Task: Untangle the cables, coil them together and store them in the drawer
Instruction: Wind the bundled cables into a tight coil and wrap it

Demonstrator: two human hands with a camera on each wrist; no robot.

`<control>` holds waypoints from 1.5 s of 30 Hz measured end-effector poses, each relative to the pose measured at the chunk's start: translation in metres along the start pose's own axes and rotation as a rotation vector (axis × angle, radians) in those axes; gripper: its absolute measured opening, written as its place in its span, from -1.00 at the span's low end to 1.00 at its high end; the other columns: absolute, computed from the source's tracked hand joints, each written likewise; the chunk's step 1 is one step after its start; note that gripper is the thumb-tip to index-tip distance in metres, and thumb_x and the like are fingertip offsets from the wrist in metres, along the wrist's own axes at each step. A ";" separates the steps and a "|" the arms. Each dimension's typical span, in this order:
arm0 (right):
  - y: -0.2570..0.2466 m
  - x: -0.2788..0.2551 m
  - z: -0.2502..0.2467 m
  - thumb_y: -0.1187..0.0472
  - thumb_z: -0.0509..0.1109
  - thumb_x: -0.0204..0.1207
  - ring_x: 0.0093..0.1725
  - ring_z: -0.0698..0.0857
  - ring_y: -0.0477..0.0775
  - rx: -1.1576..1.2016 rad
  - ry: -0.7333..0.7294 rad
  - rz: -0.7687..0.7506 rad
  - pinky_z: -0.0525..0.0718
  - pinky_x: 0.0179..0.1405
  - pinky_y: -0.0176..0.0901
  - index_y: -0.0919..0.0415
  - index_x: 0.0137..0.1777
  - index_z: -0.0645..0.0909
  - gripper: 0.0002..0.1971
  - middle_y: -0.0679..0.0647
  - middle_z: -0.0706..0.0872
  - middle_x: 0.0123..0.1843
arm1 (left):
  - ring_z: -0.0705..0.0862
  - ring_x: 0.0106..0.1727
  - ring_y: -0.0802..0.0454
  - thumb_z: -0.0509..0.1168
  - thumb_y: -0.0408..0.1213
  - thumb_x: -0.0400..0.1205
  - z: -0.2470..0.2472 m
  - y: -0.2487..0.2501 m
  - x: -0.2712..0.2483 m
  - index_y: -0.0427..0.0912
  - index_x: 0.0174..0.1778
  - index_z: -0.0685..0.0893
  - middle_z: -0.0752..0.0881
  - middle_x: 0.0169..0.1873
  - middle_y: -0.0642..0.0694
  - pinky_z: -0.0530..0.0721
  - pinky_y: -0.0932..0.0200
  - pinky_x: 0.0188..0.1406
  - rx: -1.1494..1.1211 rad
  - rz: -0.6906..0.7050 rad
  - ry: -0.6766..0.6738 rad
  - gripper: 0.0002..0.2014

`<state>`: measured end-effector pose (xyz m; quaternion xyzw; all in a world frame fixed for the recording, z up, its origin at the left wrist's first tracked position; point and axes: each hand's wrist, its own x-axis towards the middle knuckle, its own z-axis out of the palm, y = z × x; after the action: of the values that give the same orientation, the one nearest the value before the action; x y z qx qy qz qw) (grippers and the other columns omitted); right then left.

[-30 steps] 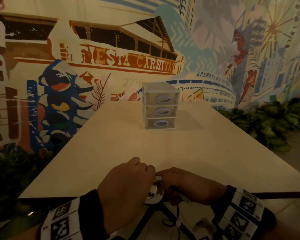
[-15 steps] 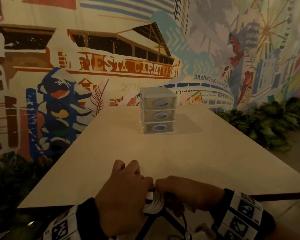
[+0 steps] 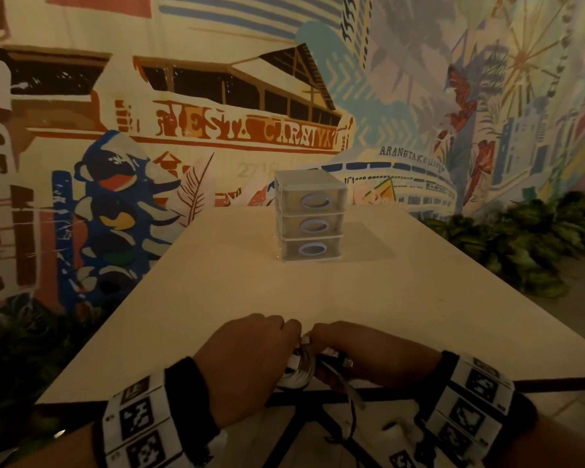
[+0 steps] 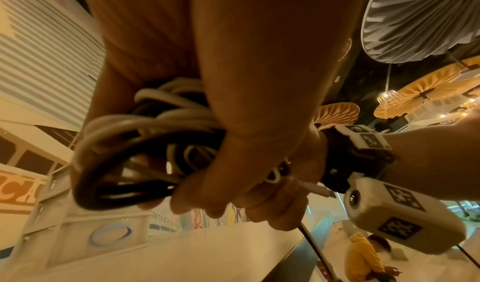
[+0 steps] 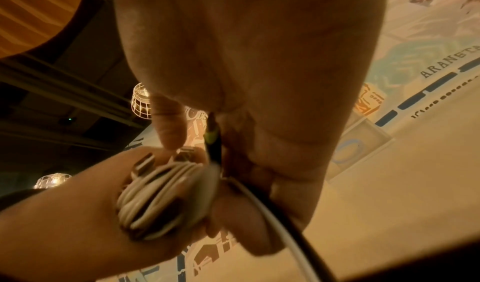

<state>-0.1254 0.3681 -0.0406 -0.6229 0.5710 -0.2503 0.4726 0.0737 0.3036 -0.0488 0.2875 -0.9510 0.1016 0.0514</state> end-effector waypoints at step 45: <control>-0.037 0.030 -0.002 -0.03 0.66 0.41 -0.19 0.84 -0.05 -0.565 -0.093 0.107 0.84 0.07 -0.03 0.07 -0.12 0.83 -0.80 0.01 0.87 -0.12 | 0.64 0.04 -0.09 0.19 -0.21 0.69 -0.009 0.013 0.023 -0.09 0.26 0.46 0.62 0.09 -0.07 0.36 0.14 -0.13 0.158 -0.086 -0.003 -0.76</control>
<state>-0.1024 0.3356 -0.0143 -0.7096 0.6279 -0.0274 0.3186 0.0471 0.3038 -0.0389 0.3315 -0.9268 0.1735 0.0313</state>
